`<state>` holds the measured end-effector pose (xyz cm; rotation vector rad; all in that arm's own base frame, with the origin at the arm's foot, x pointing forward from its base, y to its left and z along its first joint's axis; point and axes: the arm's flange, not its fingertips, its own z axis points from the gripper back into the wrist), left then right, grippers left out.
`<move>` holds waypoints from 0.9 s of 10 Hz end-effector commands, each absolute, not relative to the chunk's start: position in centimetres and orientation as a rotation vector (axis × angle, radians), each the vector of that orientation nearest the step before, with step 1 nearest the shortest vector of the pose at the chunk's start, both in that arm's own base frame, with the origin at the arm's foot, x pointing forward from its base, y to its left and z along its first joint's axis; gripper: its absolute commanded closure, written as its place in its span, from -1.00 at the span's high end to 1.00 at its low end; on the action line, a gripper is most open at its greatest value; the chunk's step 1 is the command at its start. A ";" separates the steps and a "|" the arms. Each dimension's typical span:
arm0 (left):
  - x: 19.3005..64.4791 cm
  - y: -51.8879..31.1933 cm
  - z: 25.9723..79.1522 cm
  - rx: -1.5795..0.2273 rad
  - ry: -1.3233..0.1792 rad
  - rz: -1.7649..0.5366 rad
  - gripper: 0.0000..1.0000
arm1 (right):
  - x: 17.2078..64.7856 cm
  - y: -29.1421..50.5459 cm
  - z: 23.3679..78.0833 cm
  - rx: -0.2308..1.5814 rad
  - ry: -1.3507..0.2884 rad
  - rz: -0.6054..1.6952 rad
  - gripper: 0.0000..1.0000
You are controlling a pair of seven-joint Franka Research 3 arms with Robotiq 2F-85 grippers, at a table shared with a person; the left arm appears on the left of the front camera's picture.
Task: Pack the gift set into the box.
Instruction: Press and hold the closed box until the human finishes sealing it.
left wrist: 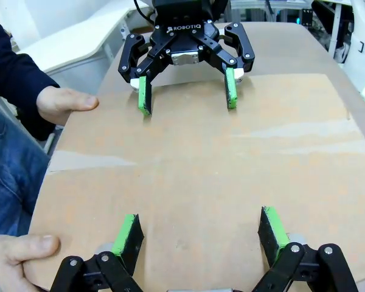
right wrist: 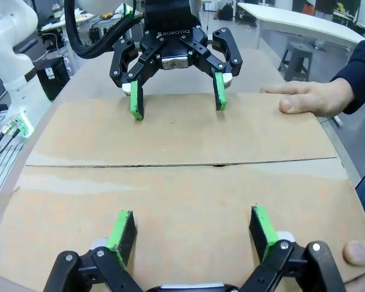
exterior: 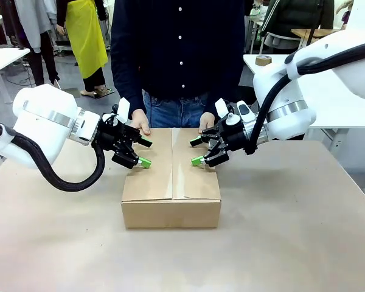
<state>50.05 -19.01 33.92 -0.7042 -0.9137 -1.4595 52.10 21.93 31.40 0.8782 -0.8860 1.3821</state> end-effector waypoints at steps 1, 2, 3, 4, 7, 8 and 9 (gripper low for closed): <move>50.0 -19.0 34.1 -0.702 -0.930 -1.463 1.00 | 52.0 22.1 31.3 0.861 -0.886 1.393 1.00; 50.0 -19.0 34.1 -0.702 -0.930 -1.463 1.00 | 52.0 22.1 31.3 0.861 -0.886 1.393 1.00; 50.0 -19.0 34.1 -0.702 -0.930 -1.463 1.00 | 52.0 22.1 31.3 0.861 -0.886 1.393 1.00; 50.0 -19.0 34.1 -0.702 -0.930 -1.463 1.00 | 52.0 22.1 31.3 0.861 -0.886 1.393 1.00; 50.0 -19.0 34.1 -0.702 -0.930 -1.463 1.00 | 52.0 22.1 31.3 0.861 -0.886 1.393 1.00; 50.0 -19.0 34.1 -0.702 -0.930 -1.463 1.00 | 52.0 22.1 31.3 0.861 -0.886 1.393 1.00; 50.0 -19.0 34.1 -0.702 -0.930 -1.463 1.00 | 52.0 22.1 31.3 0.861 -0.886 1.393 1.00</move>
